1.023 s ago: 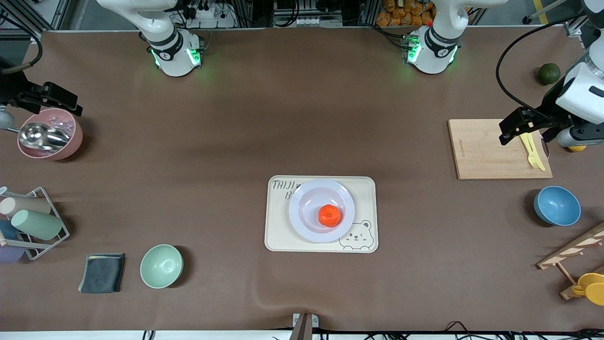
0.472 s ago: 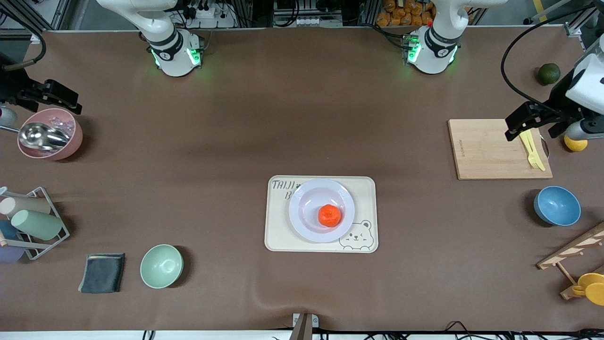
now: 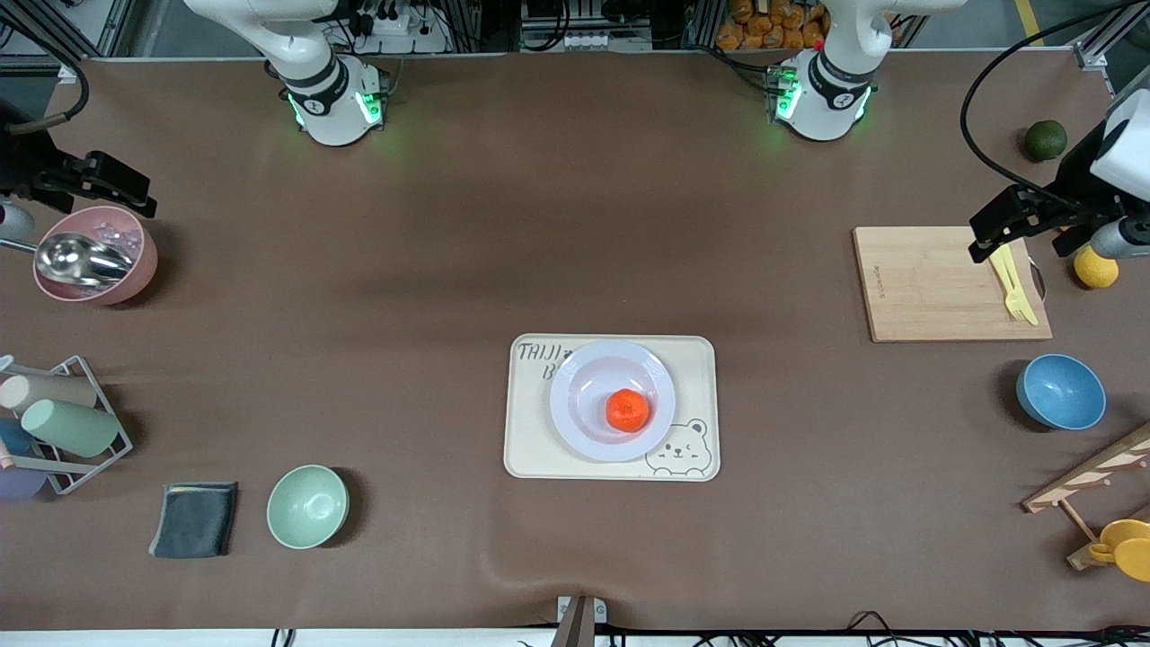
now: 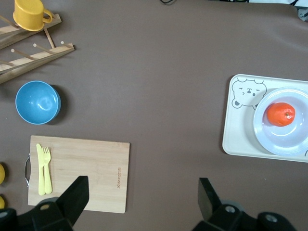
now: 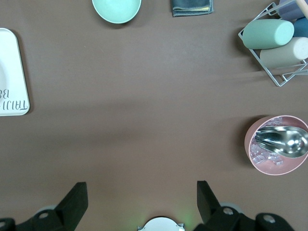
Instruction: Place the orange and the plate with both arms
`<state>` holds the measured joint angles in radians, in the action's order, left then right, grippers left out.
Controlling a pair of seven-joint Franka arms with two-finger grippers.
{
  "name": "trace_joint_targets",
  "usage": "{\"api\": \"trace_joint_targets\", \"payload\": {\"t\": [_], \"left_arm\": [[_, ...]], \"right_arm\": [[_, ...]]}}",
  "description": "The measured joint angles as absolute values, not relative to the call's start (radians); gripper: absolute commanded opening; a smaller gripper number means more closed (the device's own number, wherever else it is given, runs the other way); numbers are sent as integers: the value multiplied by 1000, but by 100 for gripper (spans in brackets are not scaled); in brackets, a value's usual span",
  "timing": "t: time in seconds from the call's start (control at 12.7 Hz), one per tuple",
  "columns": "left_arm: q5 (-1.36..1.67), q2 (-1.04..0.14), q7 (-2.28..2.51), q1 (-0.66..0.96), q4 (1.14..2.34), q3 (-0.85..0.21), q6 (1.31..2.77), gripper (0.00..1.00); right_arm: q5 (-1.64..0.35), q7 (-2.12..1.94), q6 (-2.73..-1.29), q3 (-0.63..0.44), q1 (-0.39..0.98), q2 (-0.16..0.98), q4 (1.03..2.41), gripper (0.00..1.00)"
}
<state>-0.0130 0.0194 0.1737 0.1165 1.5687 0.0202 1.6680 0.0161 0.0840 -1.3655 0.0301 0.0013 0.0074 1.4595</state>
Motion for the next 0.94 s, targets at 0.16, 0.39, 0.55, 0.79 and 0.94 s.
{"api": "trace_joint_targets", "payload": {"t": [0.16, 0.39, 0.55, 0.79, 0.94], "left_arm": [[-13, 19, 174, 114, 1565, 21, 1660, 100], [-13, 19, 174, 91, 1548, 23, 1637, 100], [-13, 20, 174, 90, 1543, 22, 1630, 100], [-13, 19, 174, 90, 1543, 17, 1624, 100], [-13, 19, 174, 92, 1543, 14, 1618, 100]], "right_arm": [[16, 84, -1365, 30, 1, 7, 1459, 100], [16, 84, -1365, 30, 1, 7, 1460, 100], [16, 84, -1365, 30, 1, 7, 1461, 100], [16, 84, -1365, 30, 1, 7, 1461, 100], [16, 84, -1365, 30, 1, 7, 1461, 100]]}}
